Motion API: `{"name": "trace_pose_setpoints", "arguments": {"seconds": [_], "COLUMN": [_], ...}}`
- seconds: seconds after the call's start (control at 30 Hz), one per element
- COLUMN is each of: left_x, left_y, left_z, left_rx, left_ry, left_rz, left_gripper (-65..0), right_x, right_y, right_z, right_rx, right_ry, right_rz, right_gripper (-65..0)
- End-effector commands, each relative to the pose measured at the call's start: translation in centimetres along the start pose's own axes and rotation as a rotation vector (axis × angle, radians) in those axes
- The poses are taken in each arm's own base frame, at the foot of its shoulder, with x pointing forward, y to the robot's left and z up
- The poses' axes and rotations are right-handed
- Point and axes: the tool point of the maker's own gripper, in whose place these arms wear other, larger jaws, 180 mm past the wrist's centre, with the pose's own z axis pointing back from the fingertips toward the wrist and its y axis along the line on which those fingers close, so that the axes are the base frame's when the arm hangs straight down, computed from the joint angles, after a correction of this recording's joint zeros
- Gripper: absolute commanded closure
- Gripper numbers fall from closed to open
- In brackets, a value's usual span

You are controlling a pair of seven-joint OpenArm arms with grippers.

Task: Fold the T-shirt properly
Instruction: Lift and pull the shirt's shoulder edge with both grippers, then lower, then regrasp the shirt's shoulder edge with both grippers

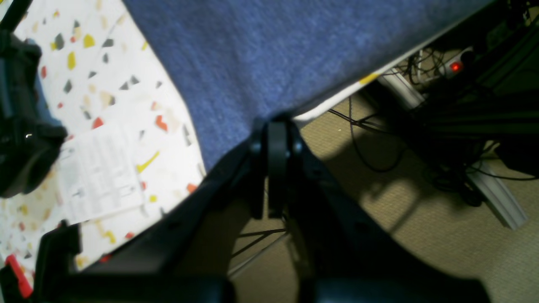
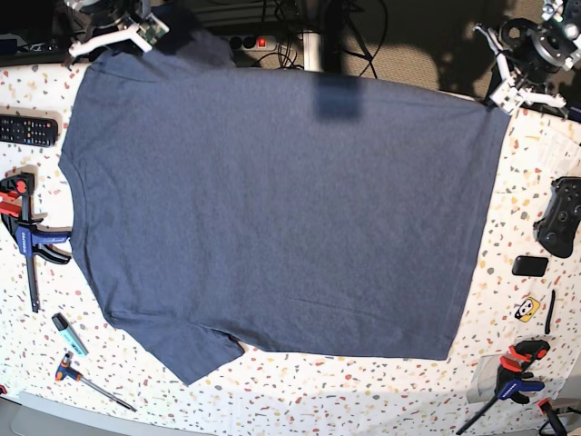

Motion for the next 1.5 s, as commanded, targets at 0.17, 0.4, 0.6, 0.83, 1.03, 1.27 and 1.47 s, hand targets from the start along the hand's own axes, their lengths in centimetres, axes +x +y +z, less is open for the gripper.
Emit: {"name": "trace_pose_setpoints", "arguments": {"seconds": [0.17,0.4,0.6,0.83,1.03,1.27,1.47], "left_x": [2.0,4.4,7.1,8.8,8.6,8.6,8.7], "left_y": [1.3,2.6,4.8,7.2,7.1,6.8,7.6], "left_z": [0.6,0.2,-0.3,-1.0,-3.3,-6.5,-8.3], "left_rx": [0.036,0.072,0.127,0.172,0.155,0.136,0.164], "left_ry": [-0.06,-0.127,-0.198,-0.263,-0.263,-0.251,-0.236], "left_rz": [-0.028,-0.034,-0.041,-0.035,0.019,0.075,0.083], "left_gripper": [0.0,0.0,0.0,0.0,0.0,0.0,0.0], "right_x": [0.9,3.4,5.4,5.4,6.2,6.8,6.9], "right_y": [-2.9,-6.6,-9.4,-12.3,-13.3,-15.2,-15.6], "right_z": [0.4,-0.7,-2.2,-4.4,-6.6,-7.5,-8.0], "right_rx": [-0.134,-0.238,-0.271,-0.338,-0.303,-0.321,-0.315], "right_ry": [-0.037,-0.108,-0.185,-0.2,-0.232,-0.256,-0.268], "right_rz": [-0.022,-0.046,-0.145,-0.171,-0.225,-0.252,-0.243], "right_gripper": [0.0,0.0,0.0,0.0,0.0,0.0,0.0]}}
